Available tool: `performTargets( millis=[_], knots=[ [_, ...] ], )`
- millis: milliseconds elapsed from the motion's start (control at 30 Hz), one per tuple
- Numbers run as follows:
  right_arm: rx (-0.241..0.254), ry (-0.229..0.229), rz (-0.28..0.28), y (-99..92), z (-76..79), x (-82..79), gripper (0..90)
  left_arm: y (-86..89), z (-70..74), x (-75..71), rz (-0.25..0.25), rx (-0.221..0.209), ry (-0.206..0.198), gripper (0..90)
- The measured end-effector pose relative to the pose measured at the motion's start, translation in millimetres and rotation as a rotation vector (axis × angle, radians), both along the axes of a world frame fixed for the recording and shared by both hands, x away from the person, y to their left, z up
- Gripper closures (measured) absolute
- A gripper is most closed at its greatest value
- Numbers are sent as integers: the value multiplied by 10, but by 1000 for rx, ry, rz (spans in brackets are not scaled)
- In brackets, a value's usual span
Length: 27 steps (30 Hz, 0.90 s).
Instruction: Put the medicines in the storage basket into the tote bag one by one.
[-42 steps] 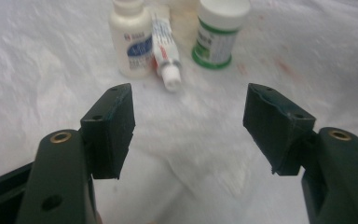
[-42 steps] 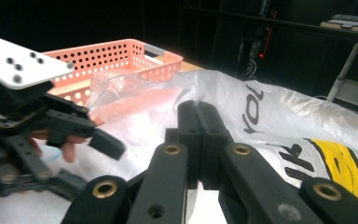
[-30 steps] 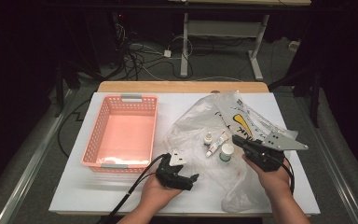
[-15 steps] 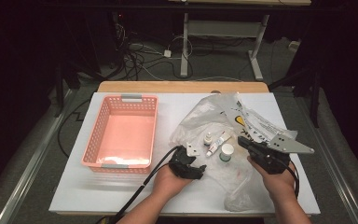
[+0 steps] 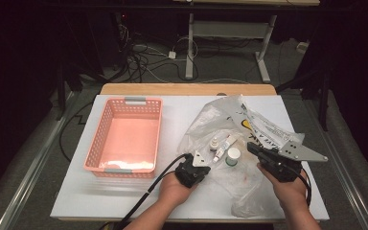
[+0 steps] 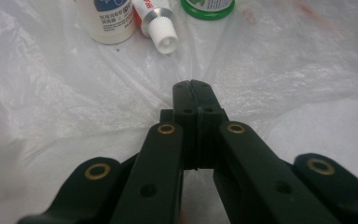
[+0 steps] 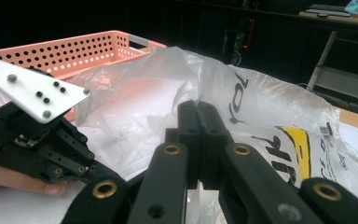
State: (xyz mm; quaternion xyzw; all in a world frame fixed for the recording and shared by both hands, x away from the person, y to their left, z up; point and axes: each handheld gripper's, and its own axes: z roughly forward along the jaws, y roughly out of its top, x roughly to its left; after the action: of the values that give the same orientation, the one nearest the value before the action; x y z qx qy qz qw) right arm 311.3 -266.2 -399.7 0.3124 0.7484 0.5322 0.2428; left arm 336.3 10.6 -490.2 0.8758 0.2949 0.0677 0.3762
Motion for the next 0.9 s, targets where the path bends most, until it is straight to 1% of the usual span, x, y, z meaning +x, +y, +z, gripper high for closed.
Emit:
performTargets(
  millis=[67, 100, 200, 333, 400, 433, 467, 500, 533, 567, 600, 633, 700, 767, 800, 833, 867, 900],
  knots=[
    [-3, -4, 3, 2, 1, -3, 900, 21, 2, 7, -1, -11, 7, 885],
    [-3, -4, 3, 2, 1, -6, 900, 31, 4, 6, 6, -17, 7, 886],
    [-5, -4, 5, 0, -4, -4, 900, 69, 11, -4, 14, -53, -3, 886],
    [-4, -5, 1, -10, -6, -2, 900, 154, 23, -17, 26, -128, -18, 887],
    [1, -1, 1, -17, -8, 1, 900, 202, 35, -23, 35, -174, -19, 886],
    [2, 1, 0, -20, -9, 1, 900, 231, 50, -31, 39, -204, -7, 887],
    [3, -3, 1, -22, -6, 0, 900, 241, 77, -52, 33, -206, -17, 887],
    [3, -2, 2, -21, -2, -6, 900, 247, 113, -74, 24, -189, -46, 886],
    [2, -4, 3, -19, 1, -10, 900, 261, 144, -79, 31, -180, -61, 886],
    [1, -5, 5, -17, 2, -11, 900, 281, 165, -76, 43, -183, -71, 885],
    [-1, -5, 5, -13, 0, -10, 900, 287, 174, -78, 42, -170, -91, 885],
    [-1, -2, 7, -7, -5, -8, 900, 283, 174, -81, 44, -154, -101, 883],
    [-5, 1, 11, 3, -17, -2, 900, 266, 160, -97, 53, -144, -100, 869],
    [-4, 7, 10, 5, -25, -4, 900, 240, 140, -106, 30, -130, -80, 605],
    [-4, 8, 9, 4, -26, -5, 900, 221, 121, -99, 27, -93, -72, 473],
    [-3, 8, 10, 4, -26, -7, 900, 196, 90, -64, 27, -34, -42, 350],
    [-5, 6, 7, 6, -25, -8, 900, 170, 45, -16, 41, 23, 2, 241],
    [-5, 6, 8, 8, -24, -7, 900, 168, -1, 17, 34, 48, 32, 179]
  ],
)
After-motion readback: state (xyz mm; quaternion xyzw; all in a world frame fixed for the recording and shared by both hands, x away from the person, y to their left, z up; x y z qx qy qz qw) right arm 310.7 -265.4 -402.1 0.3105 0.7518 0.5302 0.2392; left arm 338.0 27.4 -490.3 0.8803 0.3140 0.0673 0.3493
